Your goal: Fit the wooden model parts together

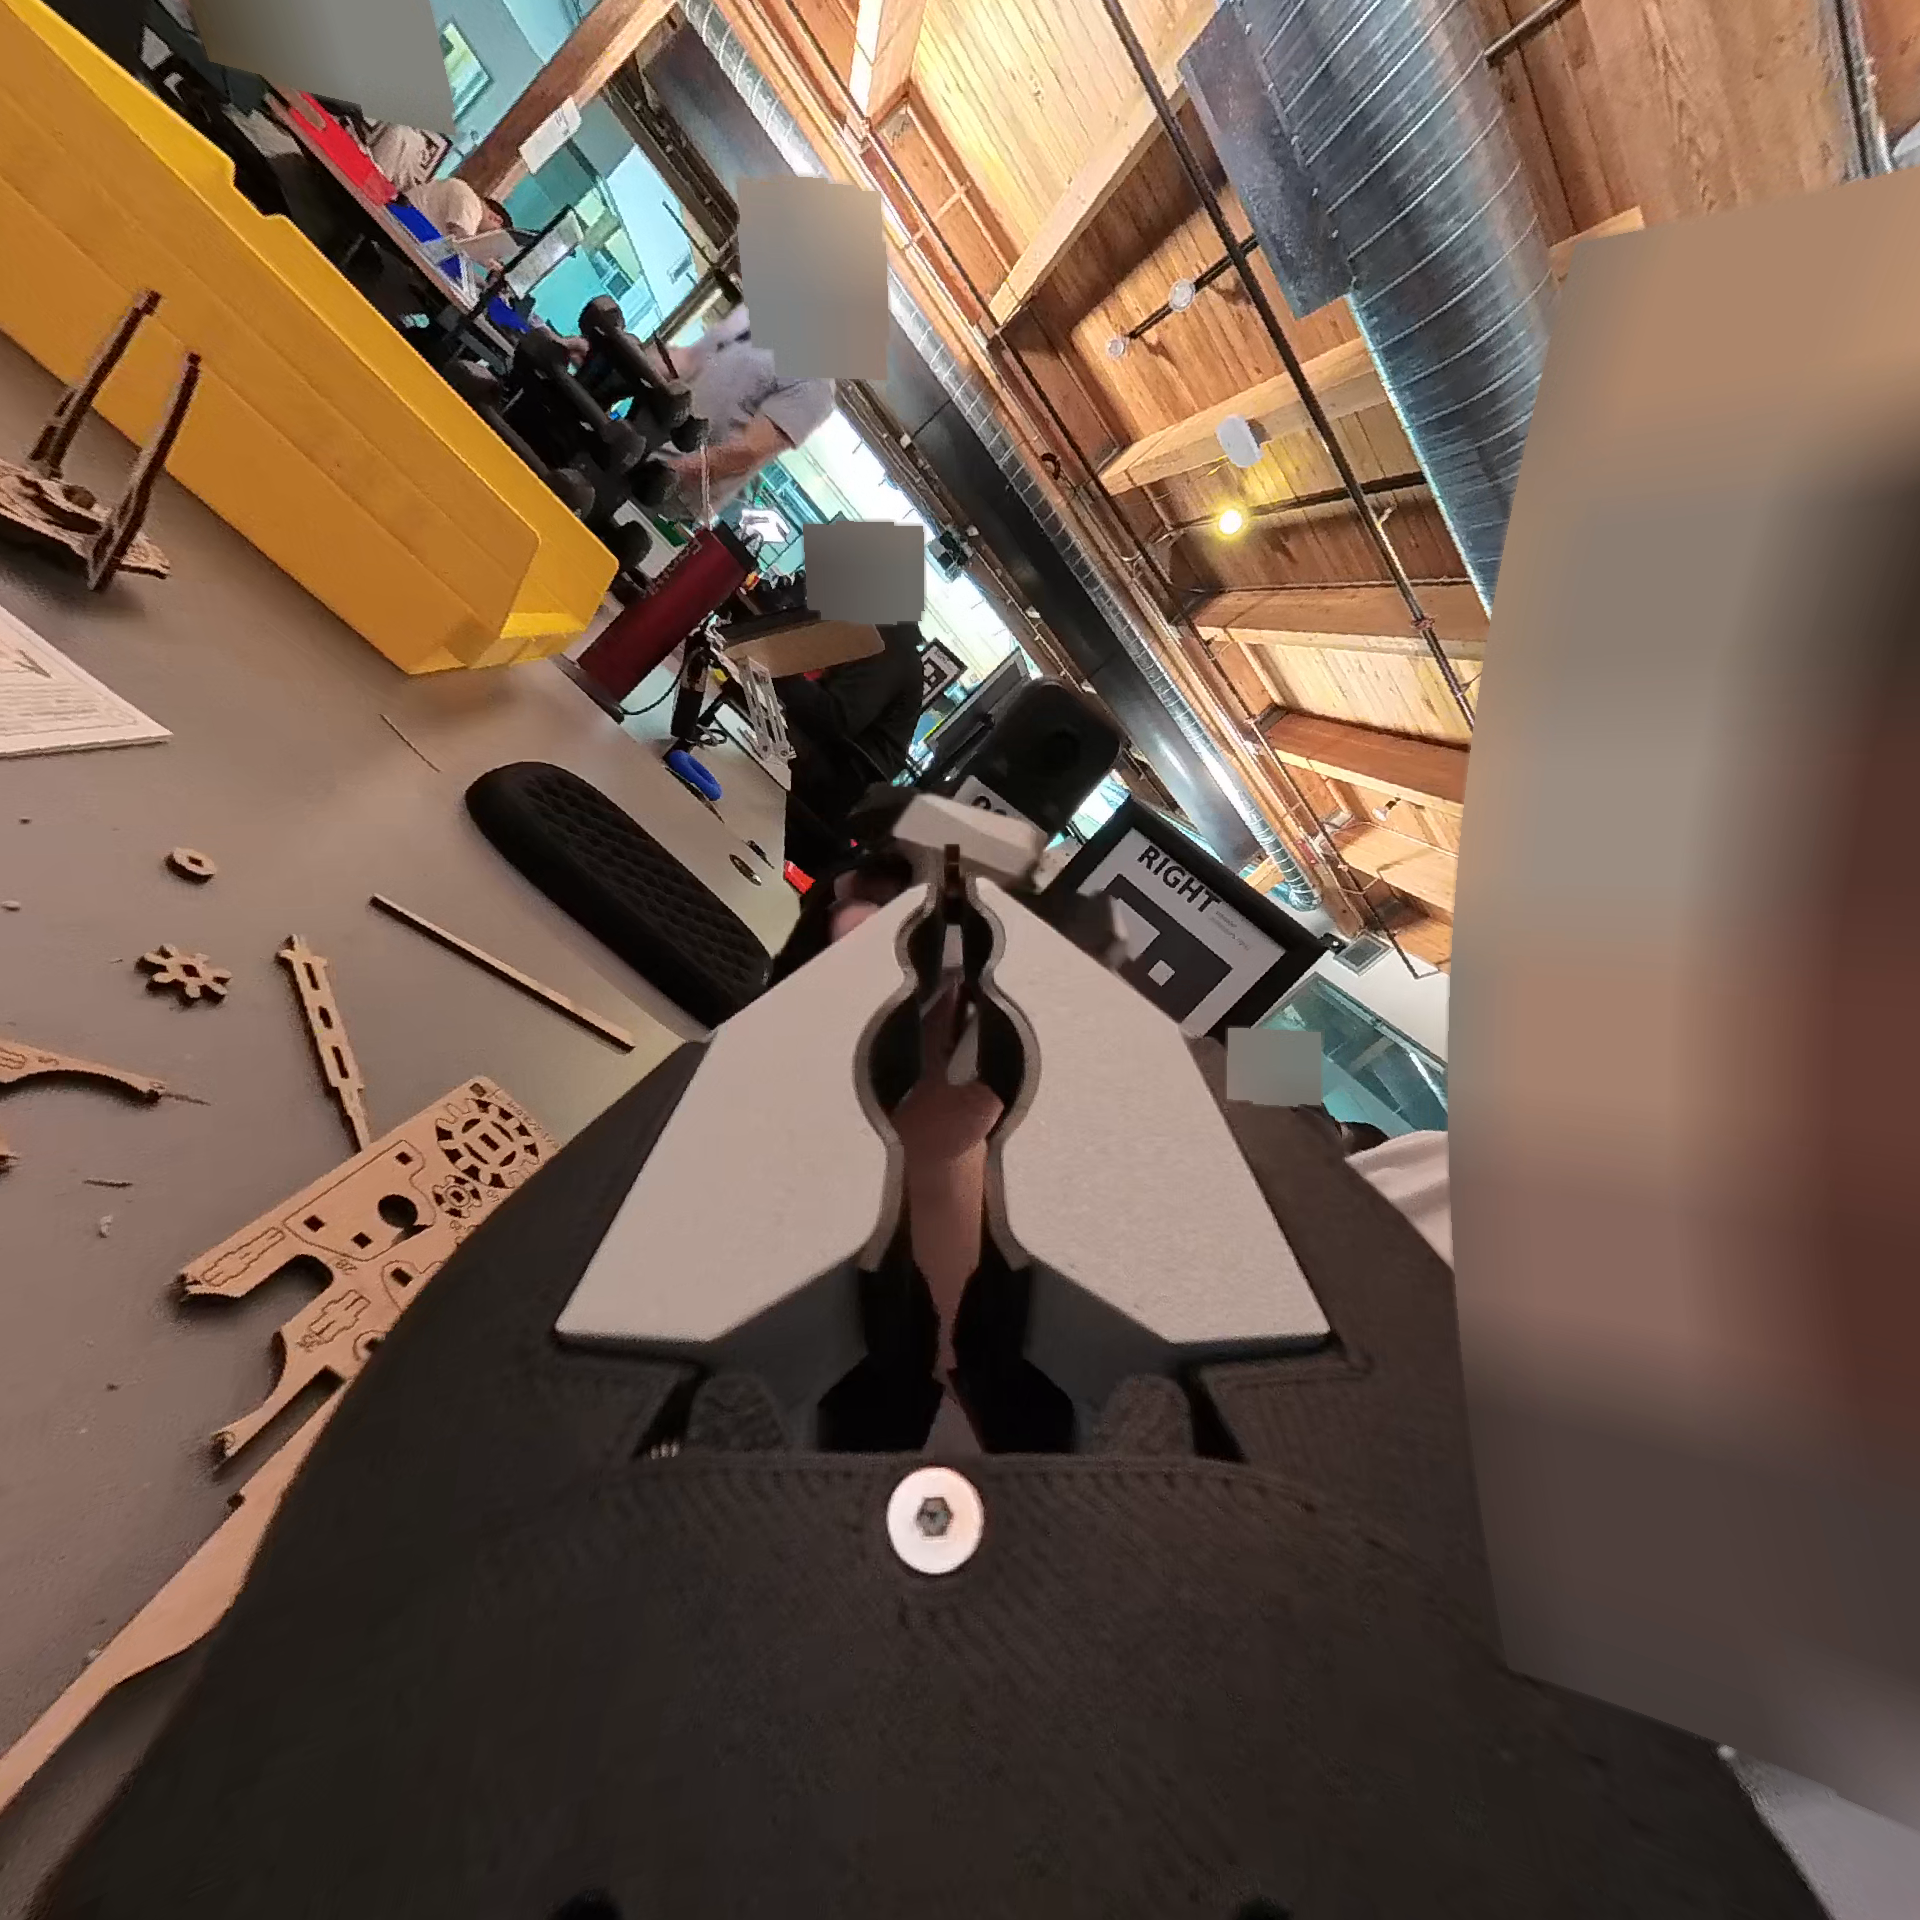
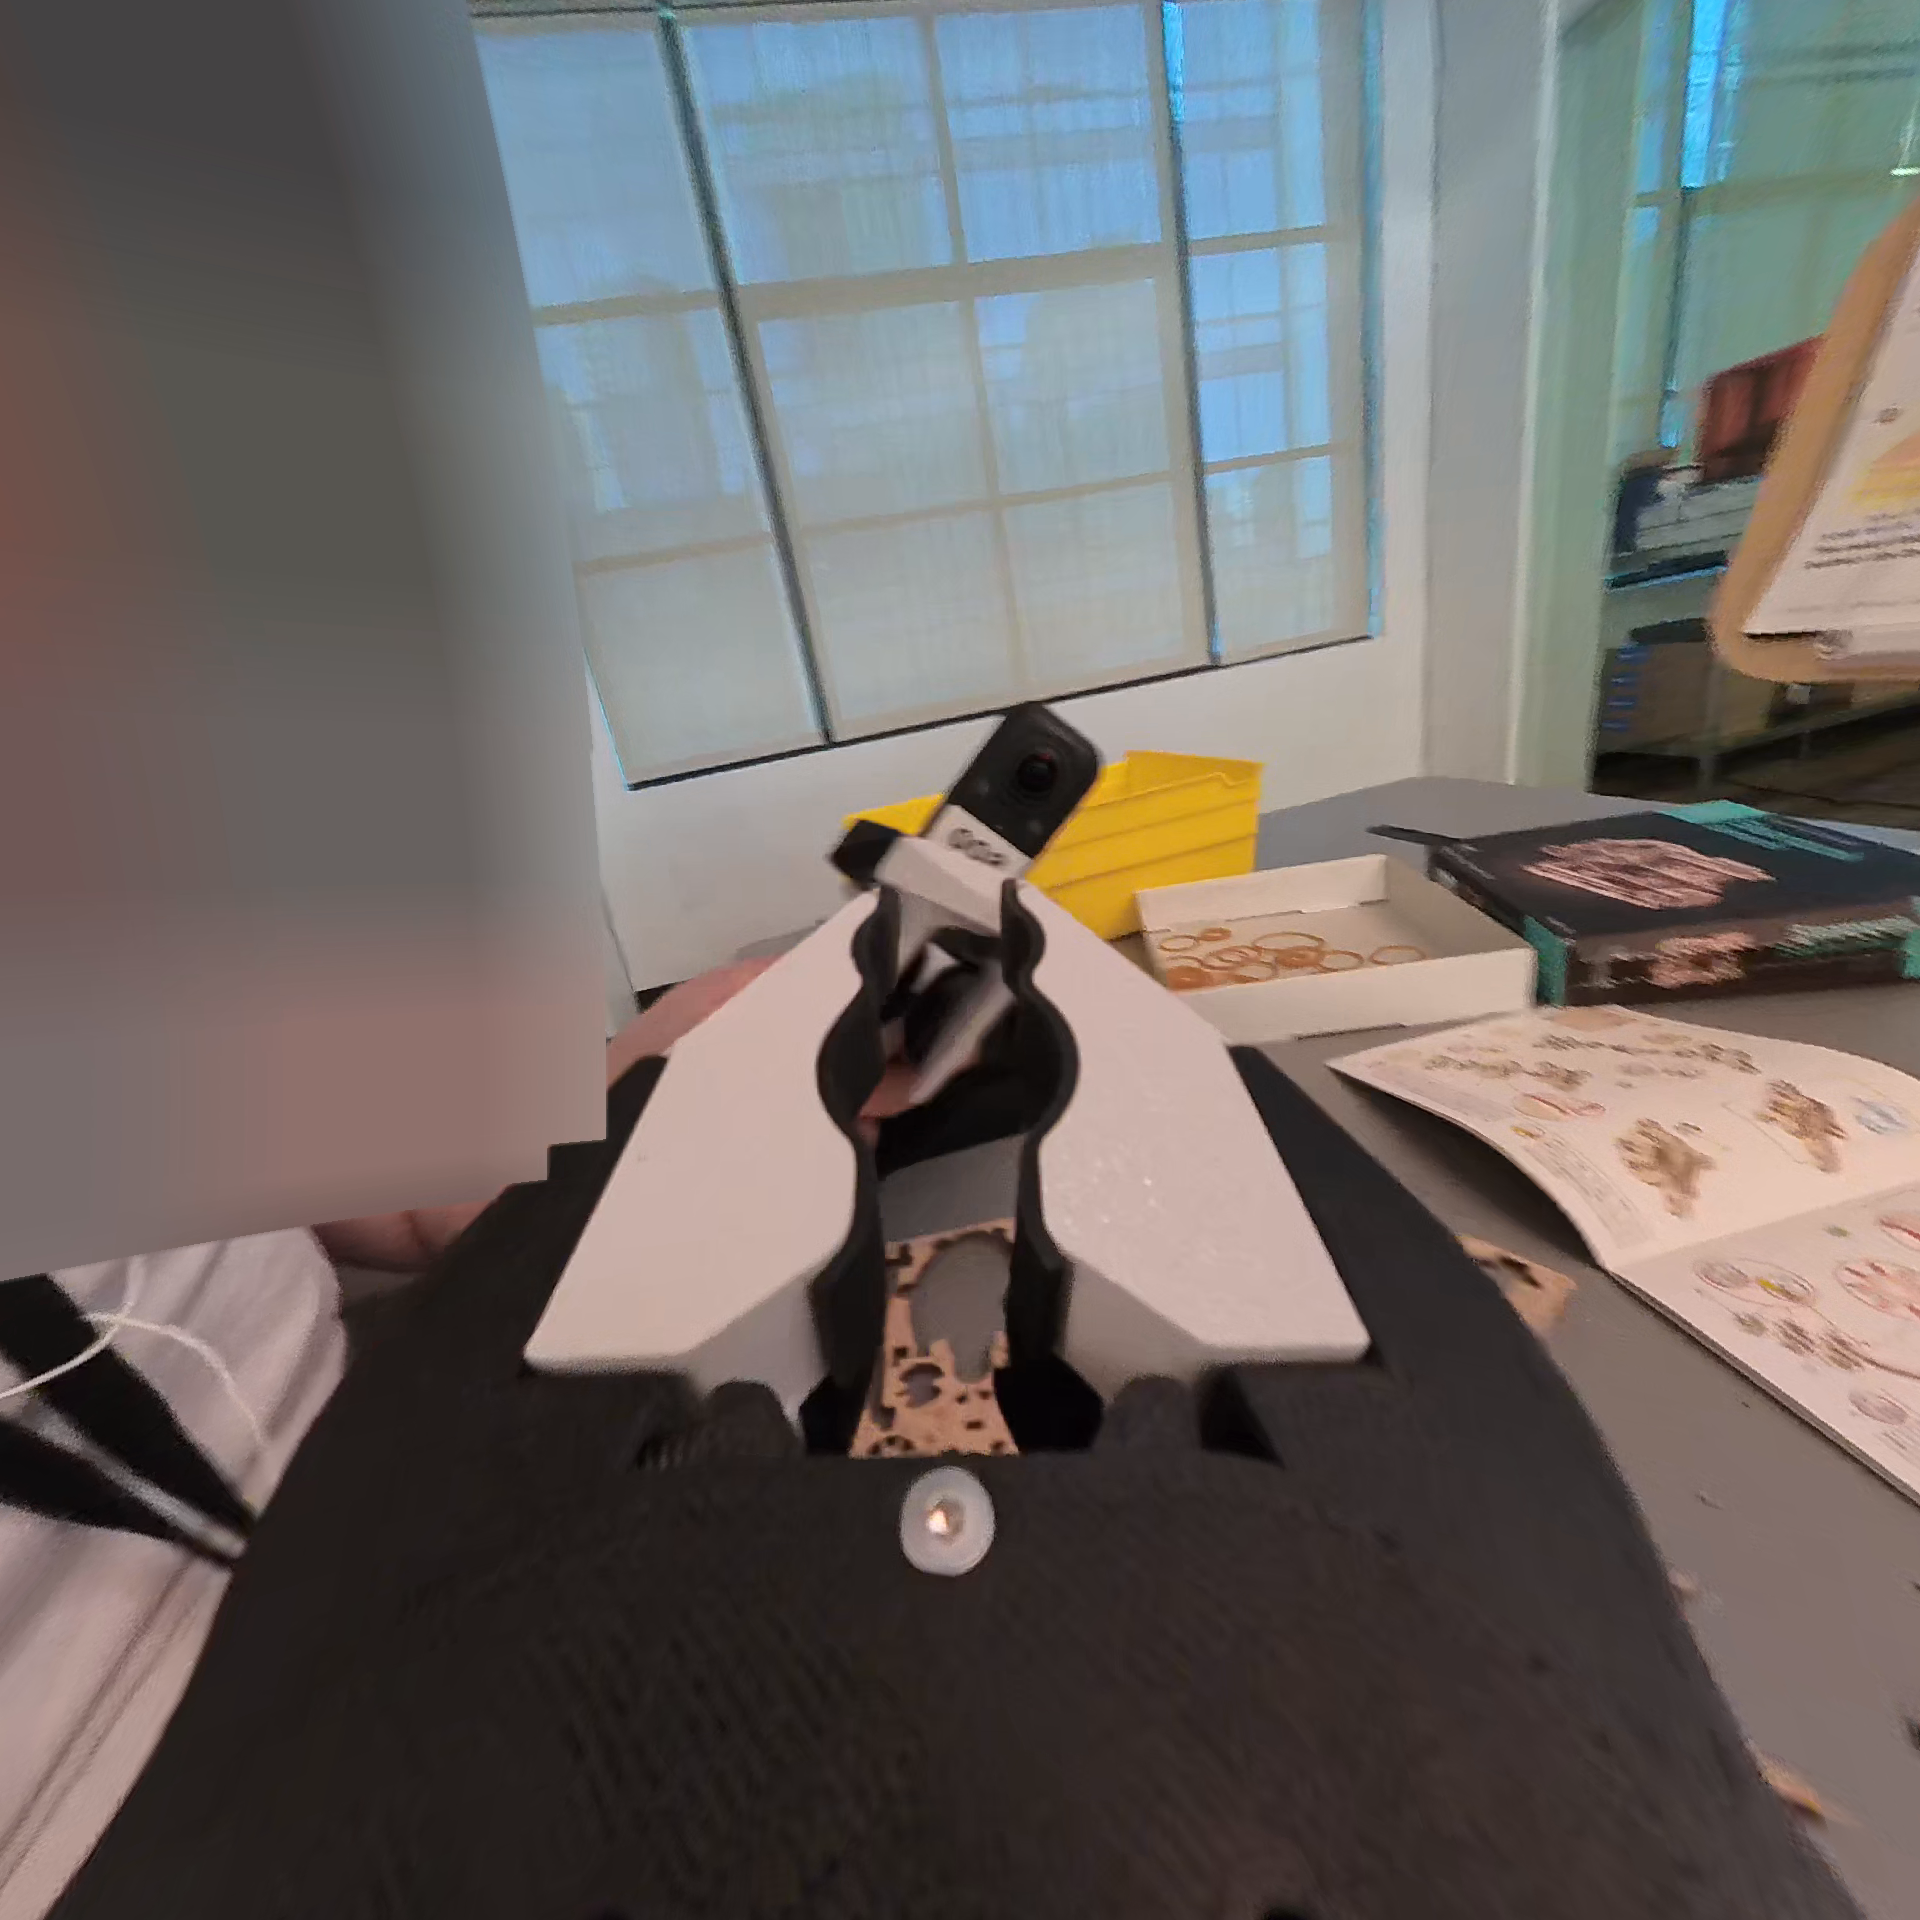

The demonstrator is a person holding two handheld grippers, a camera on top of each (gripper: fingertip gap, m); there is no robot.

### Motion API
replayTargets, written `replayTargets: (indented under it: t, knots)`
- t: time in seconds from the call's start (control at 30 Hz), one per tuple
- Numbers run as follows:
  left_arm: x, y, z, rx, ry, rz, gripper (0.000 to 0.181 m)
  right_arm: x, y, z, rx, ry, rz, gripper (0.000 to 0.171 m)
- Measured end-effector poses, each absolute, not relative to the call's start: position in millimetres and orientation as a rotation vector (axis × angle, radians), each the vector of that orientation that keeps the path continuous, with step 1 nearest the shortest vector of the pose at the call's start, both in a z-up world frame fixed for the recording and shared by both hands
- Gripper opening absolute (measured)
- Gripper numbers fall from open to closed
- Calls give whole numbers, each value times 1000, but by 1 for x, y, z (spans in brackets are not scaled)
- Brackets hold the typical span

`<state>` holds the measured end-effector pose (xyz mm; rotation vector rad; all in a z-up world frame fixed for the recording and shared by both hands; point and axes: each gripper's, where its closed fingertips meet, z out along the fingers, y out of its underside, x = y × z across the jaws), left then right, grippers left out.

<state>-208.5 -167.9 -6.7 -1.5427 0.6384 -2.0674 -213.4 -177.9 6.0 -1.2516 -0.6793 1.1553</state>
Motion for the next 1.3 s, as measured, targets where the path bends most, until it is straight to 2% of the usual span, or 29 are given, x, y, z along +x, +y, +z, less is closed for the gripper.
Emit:
replayTargets:
  t: [0.03,0.43,0.8,1.03,1.3]
  knots:
    - [-209,-169,-6,-1535,647,-2067,0,-209,-170,3,-1280,-651,1120,17]
    - [-208,-176,-14,-1551,796,-1967,0,-216,-168,-11,-1397,-671,1284,6]
    - [-209,-189,-40,-1687,1019,-1835,1,-219,-178,-36,-1533,-557,1812,1]
    - [-218,-182,-40,-1680,992,-1847,11,-218,-167,-38,-1512,-433,1866,1]
    - [-218,-172,-47,-1725,939,-1875,5,-226,-163,-44,-1550,-459,1809,1]
